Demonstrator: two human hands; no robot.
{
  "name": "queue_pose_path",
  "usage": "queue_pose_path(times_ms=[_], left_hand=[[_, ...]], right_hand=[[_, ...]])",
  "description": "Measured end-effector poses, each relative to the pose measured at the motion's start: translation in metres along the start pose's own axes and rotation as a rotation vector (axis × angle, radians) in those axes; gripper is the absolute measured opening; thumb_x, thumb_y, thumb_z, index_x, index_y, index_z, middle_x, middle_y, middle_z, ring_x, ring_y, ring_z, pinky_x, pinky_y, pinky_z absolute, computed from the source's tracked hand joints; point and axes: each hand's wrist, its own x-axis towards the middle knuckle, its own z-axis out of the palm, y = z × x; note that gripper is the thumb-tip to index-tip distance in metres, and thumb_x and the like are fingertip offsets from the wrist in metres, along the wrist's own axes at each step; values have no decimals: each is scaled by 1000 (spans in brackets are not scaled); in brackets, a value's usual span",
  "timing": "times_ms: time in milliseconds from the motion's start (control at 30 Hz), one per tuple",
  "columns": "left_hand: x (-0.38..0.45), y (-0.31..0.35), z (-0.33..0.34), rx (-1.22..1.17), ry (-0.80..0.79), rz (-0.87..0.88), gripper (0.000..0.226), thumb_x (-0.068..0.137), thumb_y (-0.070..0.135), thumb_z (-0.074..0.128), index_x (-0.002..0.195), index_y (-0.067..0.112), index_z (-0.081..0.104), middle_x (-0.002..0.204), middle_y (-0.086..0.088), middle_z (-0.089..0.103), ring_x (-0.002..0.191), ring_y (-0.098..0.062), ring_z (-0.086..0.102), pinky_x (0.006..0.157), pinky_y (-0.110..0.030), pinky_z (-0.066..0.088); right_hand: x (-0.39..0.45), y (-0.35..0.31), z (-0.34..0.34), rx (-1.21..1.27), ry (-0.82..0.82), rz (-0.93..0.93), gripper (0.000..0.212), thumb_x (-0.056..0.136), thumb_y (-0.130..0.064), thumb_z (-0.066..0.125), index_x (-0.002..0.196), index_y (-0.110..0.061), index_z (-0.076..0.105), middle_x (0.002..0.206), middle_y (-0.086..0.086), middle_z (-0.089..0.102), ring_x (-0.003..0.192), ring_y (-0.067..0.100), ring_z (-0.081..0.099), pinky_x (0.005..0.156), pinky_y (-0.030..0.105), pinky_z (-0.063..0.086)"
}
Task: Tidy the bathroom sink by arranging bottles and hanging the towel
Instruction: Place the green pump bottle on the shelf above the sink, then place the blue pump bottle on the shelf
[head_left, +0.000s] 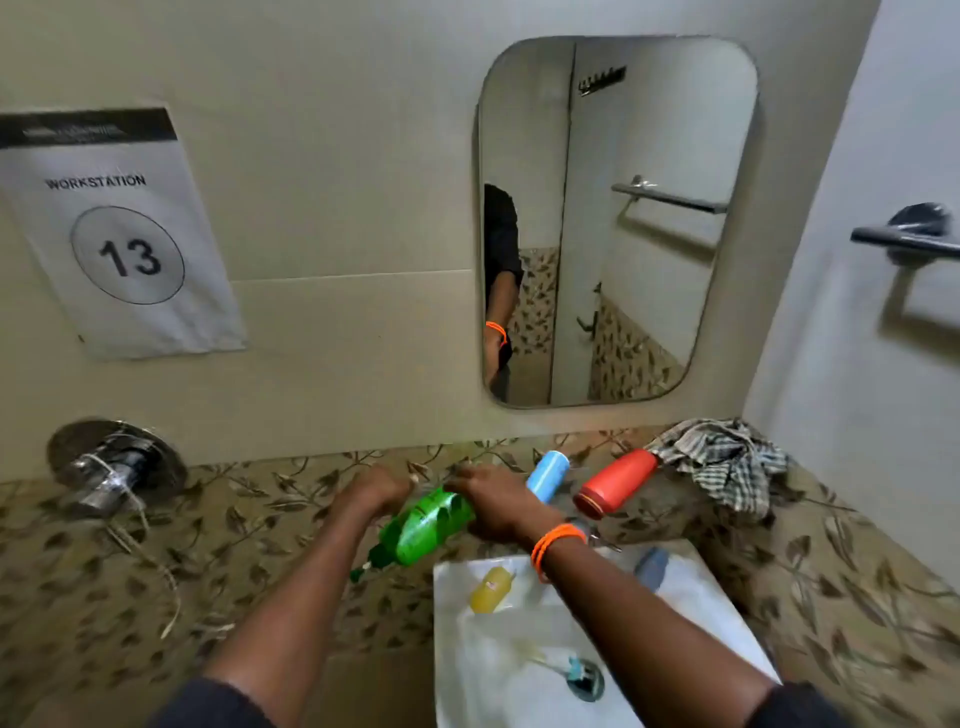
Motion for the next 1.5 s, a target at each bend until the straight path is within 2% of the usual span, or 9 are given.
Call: queue_pose_path(times_ms=[133, 333, 467, 600, 867, 1033, 1133, 1267, 1500], left_hand=[[-8, -44, 22, -462, -442, -194, 65, 102, 59, 43, 131, 3, 60, 119, -22, 71, 83, -28, 68, 66, -29, 51], [-3, -34, -16, -945, -561, -143, 47, 103, 55, 44, 89, 12, 59, 59, -1, 52, 44, -11, 43, 41, -19, 34], [5, 4, -35, -949, -431, 89, 18, 106, 31, 48, 107, 22, 63, 94, 0, 68, 79, -13, 63, 63, -33, 55], [11, 20, -18, -860, -418, 265, 33, 100, 7, 60, 130, 20, 66, 129, -7, 71, 118, -25, 68, 90, -50, 61], [14, 13, 0, -936, -248, 266, 53, 90, -11, 66, 138, 12, 60, 126, -12, 71, 117, -31, 68, 97, -49, 58], [3, -1, 22, -618, 24, 61, 19, 87, 2, 61, 103, 12, 63, 93, -10, 68, 78, -23, 64, 59, -35, 57], [-8, -7, 35, -359, -367, -112, 13, 96, 5, 54, 102, 0, 64, 74, -9, 67, 55, -16, 63, 41, -25, 48], [-22, 17, 50, -230, -820, -116, 19, 102, 8, 53, 118, -2, 59, 82, -10, 68, 75, -24, 73, 45, -20, 51], [-16, 83, 87, -542, -107, 303, 44, 88, 19, 79, 128, 12, 63, 110, -4, 71, 85, -16, 71, 74, -32, 63]], right_hand=[[9, -32, 62, -148, 108, -49, 63, 77, -7, 69, 135, -23, 51, 132, 11, 55, 120, 38, 50, 89, 50, 45], [35, -17, 38, 192, 381, 26, 50, 78, -16, 74, 126, -24, 59, 115, 7, 71, 105, 30, 64, 85, 40, 48], [48, 24, -7, 1031, 173, 235, 54, 70, -10, 89, 120, -8, 67, 117, 8, 74, 107, 23, 69, 98, 41, 54], [54, 47, -9, 1212, -17, 215, 62, 69, -1, 88, 126, -4, 64, 124, 16, 72, 118, 31, 67, 107, 55, 49], [56, 52, -17, 1096, -82, 201, 67, 66, -10, 92, 126, -10, 63, 125, 10, 73, 118, 27, 67, 107, 54, 49], [29, 76, -32, 418, -164, 100, 92, 60, -23, 97, 141, -17, 55, 142, 5, 60, 129, 23, 56, 108, 34, 45], [2, 90, -14, -140, -378, 66, 85, 65, -18, 91, 140, -30, 51, 145, 5, 49, 134, 29, 44, 104, 46, 41], [-17, 103, 16, -251, -132, -24, 51, 79, -14, 75, 124, -34, 61, 132, -1, 60, 128, 26, 49, 93, 48, 38], [-17, 117, -13, 796, 361, 361, 46, 73, -19, 91, 110, -10, 67, 104, 7, 76, 92, 19, 69, 81, 33, 56]])
